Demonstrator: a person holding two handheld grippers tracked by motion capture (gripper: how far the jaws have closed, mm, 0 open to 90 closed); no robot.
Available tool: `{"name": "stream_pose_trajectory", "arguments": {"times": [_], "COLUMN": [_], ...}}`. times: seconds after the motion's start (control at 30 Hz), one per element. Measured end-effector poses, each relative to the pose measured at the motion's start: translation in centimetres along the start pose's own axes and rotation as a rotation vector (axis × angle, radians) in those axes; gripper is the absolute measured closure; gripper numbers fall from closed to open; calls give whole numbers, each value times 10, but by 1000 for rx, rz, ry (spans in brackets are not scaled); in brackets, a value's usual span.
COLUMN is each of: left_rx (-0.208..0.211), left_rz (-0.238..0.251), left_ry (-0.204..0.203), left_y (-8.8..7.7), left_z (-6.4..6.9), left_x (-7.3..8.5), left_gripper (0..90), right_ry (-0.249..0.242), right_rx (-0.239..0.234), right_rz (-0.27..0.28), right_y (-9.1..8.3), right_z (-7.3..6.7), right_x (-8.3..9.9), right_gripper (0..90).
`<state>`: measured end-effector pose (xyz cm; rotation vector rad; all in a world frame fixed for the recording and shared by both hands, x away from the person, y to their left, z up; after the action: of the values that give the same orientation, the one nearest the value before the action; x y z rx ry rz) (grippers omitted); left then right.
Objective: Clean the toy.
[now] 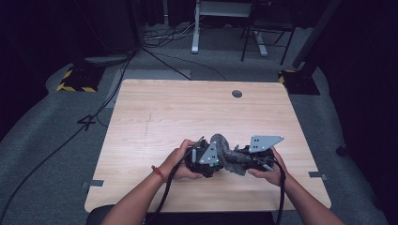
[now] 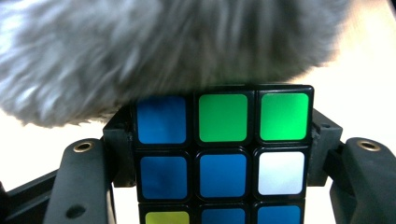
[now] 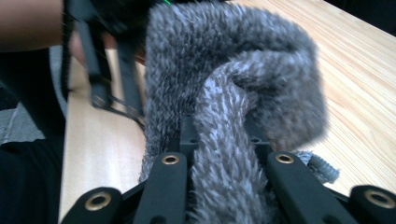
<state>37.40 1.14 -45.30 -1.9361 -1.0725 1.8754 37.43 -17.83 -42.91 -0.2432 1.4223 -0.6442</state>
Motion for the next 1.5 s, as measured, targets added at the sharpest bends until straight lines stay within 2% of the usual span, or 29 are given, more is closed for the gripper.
{"name": "stream_pose_trajectory", "arguments": {"times": [0.07,0.17,0.27,0.37,0.43,0.47,0.53,0.6,0.63,0.7,0.77,0.83,0.9,1.0,1.1,1.23,1.4,1.5], "left_rx": [-2,0,24,34,28,26,30,47,54,41,21,18,-6,-10,-10,-11,-16,-11], "left_rz": [16,33,72,101,94,89,90,103,110,101,73,63,15,10,21,50,69,90], "left_ry": [-2,-6,-18,-19,-12,-9,-14,-26,-36,-29,-18,-19,9,15,1,-17,-22,-35], "left_y": [-4,-7,-12,-15,-14,-13,-12,-12,-12,-11,-9,-6,-1,2,0,-7,-12,-16], "left_z": [-1,-1,-2,-1,-1,-1,-3,-4,-4,-4,-3,-1,2,4,2,-1,-4,-6], "left_x": [-2,-3,-4,-6,-5,-4,-3,-2,-2,-1,-1,-2,-3,-3,-3,-5,-5,-7], "left_gripper": [333,333,333,333,333,333,332,331,329,329,327,326,331,334,335,336,336,337], "right_ry": [16,62,83,111,138,137,124,103,111,116,123,100,77,44,8,28,62,76], "right_rx": [21,26,35,2,-49,-56,-79,-66,-73,-73,-79,-70,-72,-52,-7,24,11,-2], "right_rz": [-28,-55,-85,-92,-55,-52,-5,9,25,44,83,94,105,104,59,13,-100,-129], "right_y": [0,0,1,8,12,13,11,8,6,4,1,-1,-2,-5,-3,-1,8,12], "right_z": [5,15,20,24,24,23,20,16,16,15,14,11,6,0,-1,7,16,19], "right_x": [6,18,27,37,41,41,36,31,30,29,25,19,13,5,3,12,31,37], "right_gripper": [770,770,770,770,770,770,770,770,770,770,770,770,770,770,770,770,769,768]}}
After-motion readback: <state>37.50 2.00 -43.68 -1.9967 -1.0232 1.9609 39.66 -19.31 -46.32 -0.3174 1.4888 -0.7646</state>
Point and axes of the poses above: each handheld gripper's, and its own axes: y roughly forward along the jaws, x roughly out of its underside, z roughly to its right, the point moved 3 cm from there along y, roughly forward along the jaws, and after that the axes turned 10 degrees about -y, right-handed, at the moved point
